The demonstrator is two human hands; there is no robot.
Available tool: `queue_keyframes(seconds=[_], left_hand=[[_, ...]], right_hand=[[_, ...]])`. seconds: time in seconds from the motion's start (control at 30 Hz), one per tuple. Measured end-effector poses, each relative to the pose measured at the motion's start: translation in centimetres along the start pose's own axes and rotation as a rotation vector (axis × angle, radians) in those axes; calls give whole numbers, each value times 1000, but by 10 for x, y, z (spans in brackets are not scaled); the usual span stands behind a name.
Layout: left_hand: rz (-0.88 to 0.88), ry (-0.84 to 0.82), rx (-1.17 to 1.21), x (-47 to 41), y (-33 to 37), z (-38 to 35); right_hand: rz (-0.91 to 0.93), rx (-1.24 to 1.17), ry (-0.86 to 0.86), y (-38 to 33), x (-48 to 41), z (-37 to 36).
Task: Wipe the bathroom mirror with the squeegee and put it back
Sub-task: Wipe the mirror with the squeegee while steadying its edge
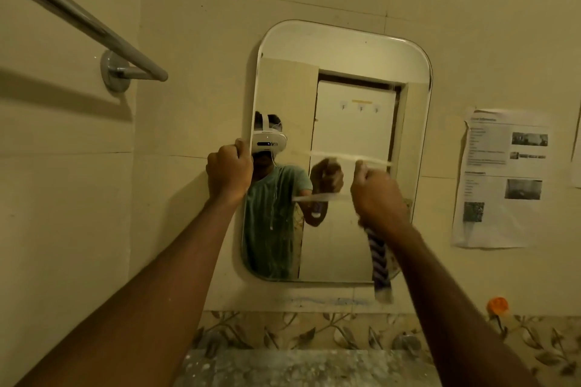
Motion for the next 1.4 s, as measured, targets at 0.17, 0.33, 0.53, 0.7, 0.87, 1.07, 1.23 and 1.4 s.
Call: queue_keyframes(seconds=[0.17, 0.33, 0.53, 0.7, 0.87, 1.07, 1.23, 1.4], left_hand=[[0, -10, 25, 2, -2, 0], [-16, 6, 25, 4, -4, -1], [-60, 8, 37, 10, 0, 1], [-81, 35, 17, 15, -5, -1], [-83, 38, -28, 19, -7, -3], [-42, 39, 2, 23, -11, -3], [1, 14, -13, 32, -8, -1], [7, 9, -17, 33, -11, -2]], right_hand=[[18, 2, 73, -11, -17, 7], [8, 43, 66, 54, 33, -35], [-112, 147, -69, 85, 67, -52], [5, -8, 73, 29, 24, -18], [36, 33, 116, 46, 38, -39], [-132, -2, 12, 122, 90, -77], [-68, -22, 22, 105, 67, -60], [89, -34, 143, 62, 36, -41]])
Point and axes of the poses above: each hand's wrist, its own x-axis away from the middle knuckle, its own z-axis out of the back of the hand, y = z × x, the point moved 3 cm from there along -x, towards the middle knuckle, and after that the axes turned 14 degrees about -z, right-handed, at the moved point
